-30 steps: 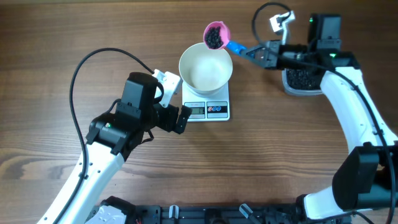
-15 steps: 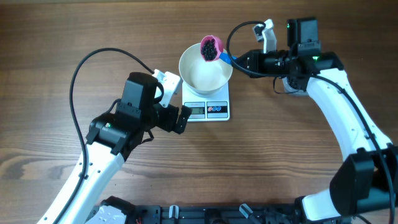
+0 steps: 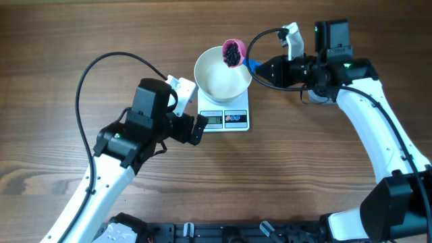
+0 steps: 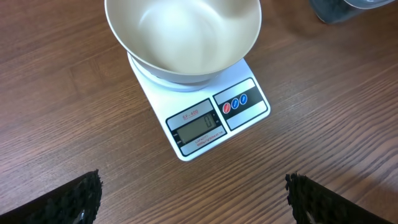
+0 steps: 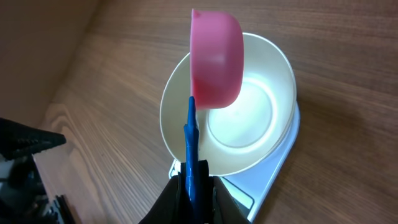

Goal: Scoop item into bowl and weigh 150g on scale
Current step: 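Tilt the scoop with the right gripper to pour beans into the bowl, then carry the empty scoop with the right gripper back to the bean tub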

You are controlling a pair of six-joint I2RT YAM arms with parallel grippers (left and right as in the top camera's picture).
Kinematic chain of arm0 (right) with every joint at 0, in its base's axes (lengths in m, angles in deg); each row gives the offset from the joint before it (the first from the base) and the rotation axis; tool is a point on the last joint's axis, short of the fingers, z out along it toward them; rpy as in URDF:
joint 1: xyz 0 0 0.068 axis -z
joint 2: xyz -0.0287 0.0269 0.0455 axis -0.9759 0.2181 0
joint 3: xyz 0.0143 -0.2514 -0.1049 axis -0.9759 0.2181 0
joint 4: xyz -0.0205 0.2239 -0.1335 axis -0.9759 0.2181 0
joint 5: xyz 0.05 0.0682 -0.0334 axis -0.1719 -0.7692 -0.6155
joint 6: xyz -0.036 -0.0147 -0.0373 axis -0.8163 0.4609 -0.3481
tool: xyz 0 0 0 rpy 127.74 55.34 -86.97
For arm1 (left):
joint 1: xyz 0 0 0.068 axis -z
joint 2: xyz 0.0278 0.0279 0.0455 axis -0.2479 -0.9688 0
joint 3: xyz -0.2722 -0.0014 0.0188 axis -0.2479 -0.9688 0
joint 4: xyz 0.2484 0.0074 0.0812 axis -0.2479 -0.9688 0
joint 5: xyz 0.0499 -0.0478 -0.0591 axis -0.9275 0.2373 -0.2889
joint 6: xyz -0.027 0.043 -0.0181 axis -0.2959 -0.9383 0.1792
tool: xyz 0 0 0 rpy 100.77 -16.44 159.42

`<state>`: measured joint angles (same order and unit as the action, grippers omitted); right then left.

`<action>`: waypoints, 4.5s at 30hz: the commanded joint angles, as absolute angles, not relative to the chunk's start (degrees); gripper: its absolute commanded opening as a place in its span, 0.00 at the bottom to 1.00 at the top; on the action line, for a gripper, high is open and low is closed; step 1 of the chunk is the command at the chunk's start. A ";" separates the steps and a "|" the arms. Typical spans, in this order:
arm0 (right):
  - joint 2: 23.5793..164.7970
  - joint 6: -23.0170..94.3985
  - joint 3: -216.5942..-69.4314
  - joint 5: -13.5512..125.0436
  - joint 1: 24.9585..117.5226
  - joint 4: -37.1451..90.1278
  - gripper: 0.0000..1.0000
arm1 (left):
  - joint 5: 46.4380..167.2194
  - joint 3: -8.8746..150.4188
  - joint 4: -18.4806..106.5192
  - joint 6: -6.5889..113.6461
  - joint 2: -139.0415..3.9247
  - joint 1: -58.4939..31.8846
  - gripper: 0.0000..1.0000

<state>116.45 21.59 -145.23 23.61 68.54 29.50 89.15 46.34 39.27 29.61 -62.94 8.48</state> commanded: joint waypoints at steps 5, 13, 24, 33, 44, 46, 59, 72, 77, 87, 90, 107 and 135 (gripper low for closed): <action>115.27 9.68 -144.82 25.35 66.16 29.15 0.04 | 90.04 45.96 39.46 29.52 -63.09 8.78 1.00; 115.29 6.07 -144.82 37.62 62.60 28.93 0.04 | 90.04 45.96 39.46 29.52 -63.09 8.78 1.00; 115.33 0.57 -144.82 45.29 59.38 28.84 0.04 | 90.04 45.96 39.46 29.52 -63.09 8.78 1.00; 115.33 -5.25 -144.82 50.90 56.96 27.68 0.04 | 90.04 45.96 39.46 29.52 -63.09 8.78 1.00; 115.31 -8.29 -144.82 56.13 55.80 25.48 0.04 | 90.06 45.96 39.46 29.52 -63.09 8.78 1.00; 115.31 -8.29 -144.82 56.52 55.51 25.39 0.04 | 90.06 45.96 39.46 29.54 -63.09 8.78 1.00; 115.23 -10.65 -144.84 57.53 53.98 24.40 0.04 | 90.06 45.96 39.46 29.52 -63.09 8.78 1.00; 115.23 6.42 -144.84 59.67 54.22 21.69 0.04 | 90.04 45.96 39.46 29.52 -63.09 8.78 1.00; 114.22 19.41 -144.86 58.93 54.77 16.10 0.04 | 90.04 45.96 39.46 29.52 -63.09 8.78 1.00; 106.90 23.76 -144.86 49.00 71.43 13.93 0.04 | 90.04 45.96 39.46 29.52 -63.09 8.78 1.00; 106.00 23.76 -144.86 45.35 78.05 14.31 0.04 | 90.04 45.96 39.46 29.52 -63.09 8.78 1.00; 107.09 19.15 -144.86 43.52 93.02 14.37 0.04 | 90.04 45.96 39.46 29.52 -63.09 8.78 1.00; 107.27 10.21 -144.86 58.82 93.02 47.86 0.04 | 90.04 45.96 39.46 29.52 -63.09 8.78 1.00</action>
